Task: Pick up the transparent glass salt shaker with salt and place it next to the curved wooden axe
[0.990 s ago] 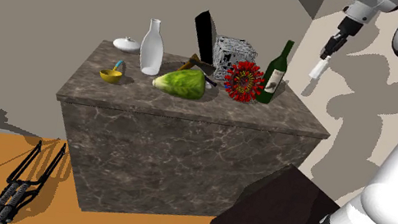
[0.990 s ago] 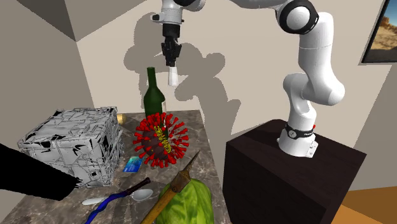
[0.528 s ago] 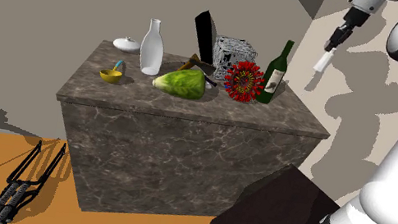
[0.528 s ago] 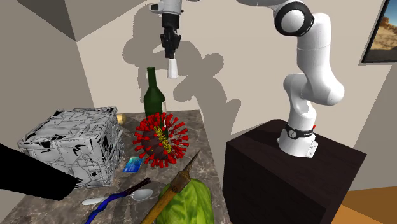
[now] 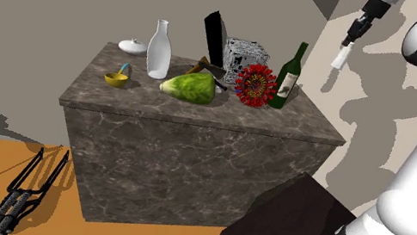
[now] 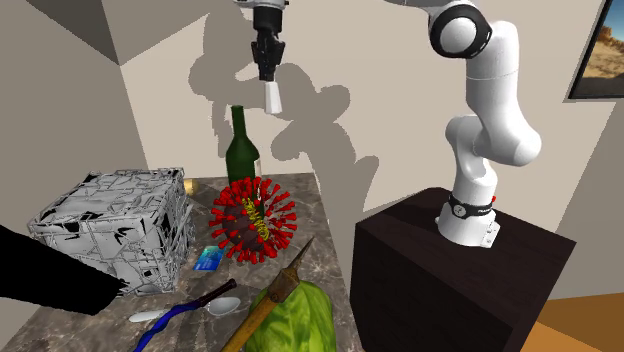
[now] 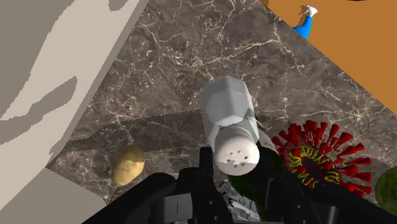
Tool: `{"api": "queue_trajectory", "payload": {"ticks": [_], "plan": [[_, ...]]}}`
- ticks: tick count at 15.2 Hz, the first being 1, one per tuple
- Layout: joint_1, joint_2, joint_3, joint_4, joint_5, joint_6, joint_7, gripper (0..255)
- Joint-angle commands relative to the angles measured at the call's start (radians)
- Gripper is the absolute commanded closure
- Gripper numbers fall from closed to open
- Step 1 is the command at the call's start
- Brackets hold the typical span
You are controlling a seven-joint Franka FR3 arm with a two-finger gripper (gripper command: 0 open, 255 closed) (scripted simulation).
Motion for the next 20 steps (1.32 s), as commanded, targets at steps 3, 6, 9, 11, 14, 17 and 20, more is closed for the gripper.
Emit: {"api": "queue_trajectory", "payload": {"ticks": [3, 6, 9, 11, 14, 17, 20], "plan": [[0.107, -0.068, 0.017, -0.080, -0.056, 0.040, 0.096, 255], [0.179, -0.110, 0.037, -0.129, -0.093, 0.066, 0.173, 255], [0.240, -0.140, 0.061, -0.161, -0.122, 0.086, 0.250, 255], [0.276, -0.153, 0.079, -0.174, -0.137, 0.095, 0.299, 255], [0.324, -0.161, 0.105, -0.182, -0.152, 0.106, 0.371, 255], [0.367, -0.157, 0.132, -0.176, -0.160, 0.111, 0.439, 255], [0.404, -0.141, 0.156, -0.156, -0.162, 0.111, 0.503, 255]]}}
